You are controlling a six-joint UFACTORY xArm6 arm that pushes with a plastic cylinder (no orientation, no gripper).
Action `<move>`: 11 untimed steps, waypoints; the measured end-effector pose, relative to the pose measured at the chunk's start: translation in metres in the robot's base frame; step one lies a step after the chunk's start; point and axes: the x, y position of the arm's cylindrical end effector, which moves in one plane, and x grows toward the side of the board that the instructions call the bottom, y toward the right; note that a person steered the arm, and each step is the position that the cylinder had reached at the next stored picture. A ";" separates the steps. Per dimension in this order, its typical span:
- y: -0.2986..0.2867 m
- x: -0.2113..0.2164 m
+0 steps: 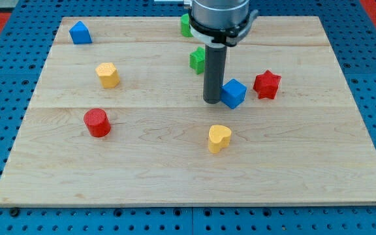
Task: Separate blue cube from red star
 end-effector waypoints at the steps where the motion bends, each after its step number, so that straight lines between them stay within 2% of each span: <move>1: 0.022 -0.004; 2: 0.063 -0.059; 3: 0.097 -0.085; 4: 0.082 -0.064; 5: 0.134 -0.035; 6: 0.143 -0.068; 7: 0.136 -0.119; 9: 0.146 -0.172; 10: 0.098 -0.155; 11: 0.005 -0.170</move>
